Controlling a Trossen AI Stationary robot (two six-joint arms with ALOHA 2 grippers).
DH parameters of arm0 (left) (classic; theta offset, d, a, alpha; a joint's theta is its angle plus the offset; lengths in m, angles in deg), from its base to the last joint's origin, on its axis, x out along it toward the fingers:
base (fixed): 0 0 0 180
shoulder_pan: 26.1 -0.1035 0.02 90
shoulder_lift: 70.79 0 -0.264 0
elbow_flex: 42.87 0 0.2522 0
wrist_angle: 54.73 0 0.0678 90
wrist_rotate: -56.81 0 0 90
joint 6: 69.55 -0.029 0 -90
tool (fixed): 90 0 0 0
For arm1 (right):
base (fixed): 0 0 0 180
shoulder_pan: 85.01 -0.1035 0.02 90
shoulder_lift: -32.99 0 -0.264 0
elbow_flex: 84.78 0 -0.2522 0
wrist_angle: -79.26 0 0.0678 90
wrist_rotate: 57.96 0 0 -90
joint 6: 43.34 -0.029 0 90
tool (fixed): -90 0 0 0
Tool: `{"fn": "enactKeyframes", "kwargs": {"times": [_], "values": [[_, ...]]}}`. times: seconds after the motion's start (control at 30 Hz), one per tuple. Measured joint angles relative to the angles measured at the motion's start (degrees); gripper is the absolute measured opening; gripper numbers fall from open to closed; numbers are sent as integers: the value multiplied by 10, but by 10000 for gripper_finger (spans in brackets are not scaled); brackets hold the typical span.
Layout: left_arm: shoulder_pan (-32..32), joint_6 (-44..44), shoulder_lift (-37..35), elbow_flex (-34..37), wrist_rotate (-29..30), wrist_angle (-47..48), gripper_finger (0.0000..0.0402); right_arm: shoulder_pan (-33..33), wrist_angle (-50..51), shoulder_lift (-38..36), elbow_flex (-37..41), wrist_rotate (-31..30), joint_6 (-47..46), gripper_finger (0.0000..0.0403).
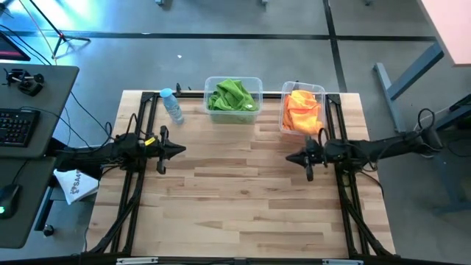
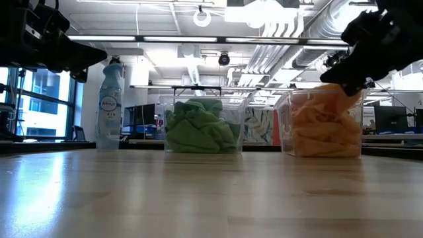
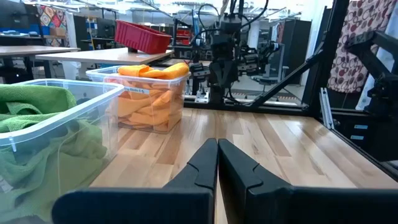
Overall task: Sort microfiber towel by color & place in baskets
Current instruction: Return to Home Position
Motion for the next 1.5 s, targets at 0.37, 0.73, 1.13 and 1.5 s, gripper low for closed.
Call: {"fn": "enactKeyframes", "kwargs": {"times": [0.37,0.73,1.13,1.5], "values": [[0,0,0,0,0,0,0,-2,-43,-136,85,20,25,0],[0,0,0,0,0,0,0,0,18,-237,85,25,67,0],[0,0,0,0,0,0,0,1,27,-335,85,-30,155,0],[0,0,0,0,0,0,0,3,-3,-333,115,-7,158,0]]}}
